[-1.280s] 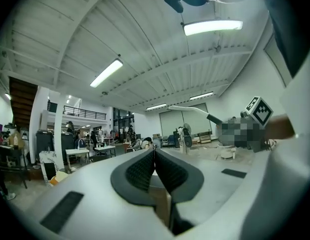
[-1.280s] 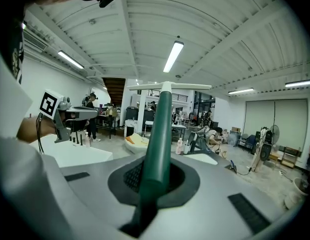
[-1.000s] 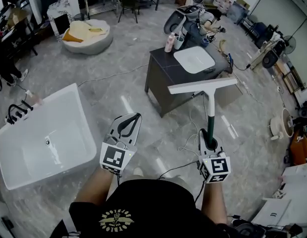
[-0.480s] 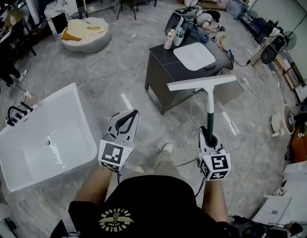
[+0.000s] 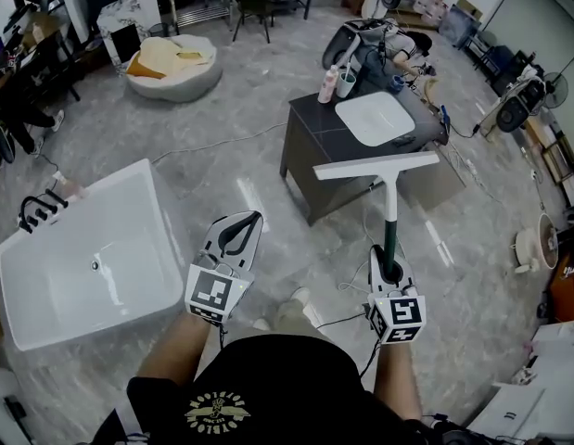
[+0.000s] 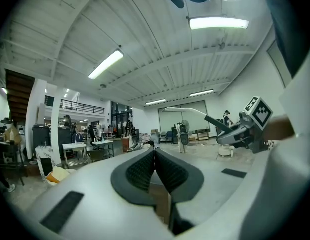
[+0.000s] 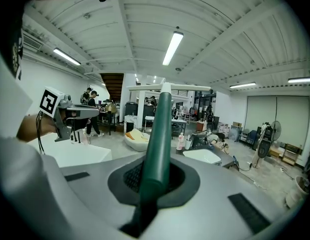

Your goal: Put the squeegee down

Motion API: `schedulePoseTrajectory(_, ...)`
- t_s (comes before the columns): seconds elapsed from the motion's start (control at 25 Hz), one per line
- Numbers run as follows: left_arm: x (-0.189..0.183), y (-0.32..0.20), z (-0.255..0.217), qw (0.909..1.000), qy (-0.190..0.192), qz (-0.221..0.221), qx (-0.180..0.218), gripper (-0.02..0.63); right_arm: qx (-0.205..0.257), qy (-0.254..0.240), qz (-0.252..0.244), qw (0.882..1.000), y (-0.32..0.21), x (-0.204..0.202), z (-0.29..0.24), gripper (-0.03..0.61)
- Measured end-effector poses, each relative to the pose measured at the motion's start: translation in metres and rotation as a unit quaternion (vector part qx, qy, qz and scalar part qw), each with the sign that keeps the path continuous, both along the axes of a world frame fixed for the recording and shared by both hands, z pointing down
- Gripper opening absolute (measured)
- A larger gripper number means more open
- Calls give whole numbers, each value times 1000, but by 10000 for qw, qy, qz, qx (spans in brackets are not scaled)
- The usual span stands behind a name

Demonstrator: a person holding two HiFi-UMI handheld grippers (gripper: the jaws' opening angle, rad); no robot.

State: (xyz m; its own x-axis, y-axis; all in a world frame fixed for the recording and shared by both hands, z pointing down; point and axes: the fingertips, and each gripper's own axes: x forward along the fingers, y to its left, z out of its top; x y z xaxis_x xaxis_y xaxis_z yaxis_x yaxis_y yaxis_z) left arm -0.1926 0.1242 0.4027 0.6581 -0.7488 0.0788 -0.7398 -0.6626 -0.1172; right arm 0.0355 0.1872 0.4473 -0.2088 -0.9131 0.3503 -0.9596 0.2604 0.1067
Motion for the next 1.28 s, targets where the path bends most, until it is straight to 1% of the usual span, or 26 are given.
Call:
schedulePoseTrajectory(0.16,10,-17,1,10000,33,-48,-55,23,-19,27,-61,10000,-15,9,1,29)
schedulePoseTrajectory(0.36,36,-38,10,9999,-2,1,-103,23,8,-59,-54,10000,-37,28,5,29)
schedulePoseTrajectory(0.52,51,-61,8,9999,51,-73,-110,23,1,-80,-48,10000,-58,45,6,29)
schedulePoseTrajectory(0.64,60,-79,2,9999,68,-88,-40,23,27,-83,-64,9999,-75,56,3,29)
schedulePoseTrajectory(0.72,71,-87,-1,10000,24,31,76,23,26,-88,-79,9999,-86,61,3,29)
schedulePoseTrajectory(0.88,91,-104,-9,9993,167,224,233,23,34,-91,-153,9998,-110,73,1,29)
schedulePoseTrajectory(0.92,95,-110,-9,9993,143,230,262,23,38,-95,-176,9998,-116,76,1,29)
schedulePoseTrajectory(1.0,102,-121,-7,9995,55,159,265,23,43,-117,-222,9997,-127,83,0,29)
schedulePoseTrajectory(1.16,111,-144,-8,9998,59,-55,166,23,65,-137,-336,9993,-148,99,0,29)
schedulePoseTrajectory(1.28,118,-158,-16,9995,56,-221,223,23,100,-228,-405,9989,-165,110,-4,29)
